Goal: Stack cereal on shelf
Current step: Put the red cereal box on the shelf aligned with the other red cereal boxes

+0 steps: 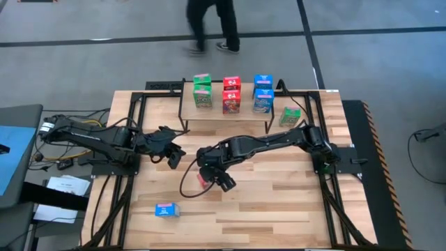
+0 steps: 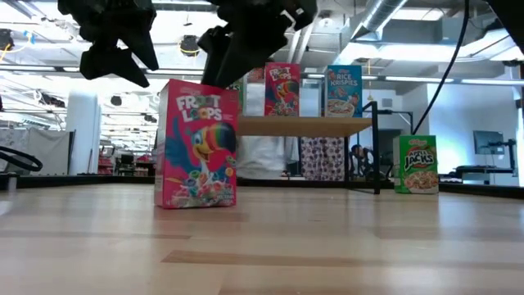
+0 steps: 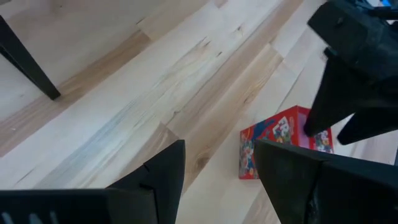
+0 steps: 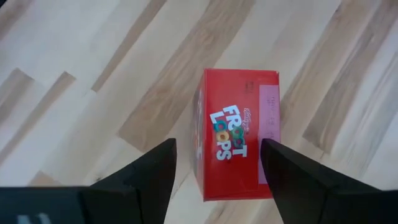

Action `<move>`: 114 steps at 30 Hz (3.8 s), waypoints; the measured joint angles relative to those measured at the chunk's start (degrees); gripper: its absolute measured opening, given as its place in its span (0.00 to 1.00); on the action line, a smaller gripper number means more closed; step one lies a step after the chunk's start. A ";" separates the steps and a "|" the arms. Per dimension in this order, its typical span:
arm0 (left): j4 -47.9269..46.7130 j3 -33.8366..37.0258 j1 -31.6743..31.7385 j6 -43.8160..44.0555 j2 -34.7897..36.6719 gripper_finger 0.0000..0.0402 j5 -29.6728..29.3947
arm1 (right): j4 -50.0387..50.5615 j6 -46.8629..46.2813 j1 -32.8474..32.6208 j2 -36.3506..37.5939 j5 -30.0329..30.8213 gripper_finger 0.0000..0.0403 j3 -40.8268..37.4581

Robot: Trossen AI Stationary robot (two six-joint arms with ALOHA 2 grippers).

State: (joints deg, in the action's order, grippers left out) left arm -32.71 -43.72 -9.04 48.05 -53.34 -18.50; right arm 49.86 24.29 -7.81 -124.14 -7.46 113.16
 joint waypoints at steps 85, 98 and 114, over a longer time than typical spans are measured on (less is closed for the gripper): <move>-1.17 0.00 0.02 0.15 -0.02 0.45 -0.96 | 22.68 -4.73 3.25 -2.16 2.79 0.50 18.72; -1.42 0.00 0.02 -0.46 -0.02 0.45 -0.96 | 31.67 -6.30 10.82 1.43 3.14 0.50 21.97; -1.39 0.00 0.02 -0.48 -0.02 0.45 -0.96 | 34.38 -5.76 22.10 9.13 9.57 0.51 21.71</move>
State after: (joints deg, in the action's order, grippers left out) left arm -34.10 -43.72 -9.02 47.57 -53.36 -19.46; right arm 84.24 18.53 14.29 -115.00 2.11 134.87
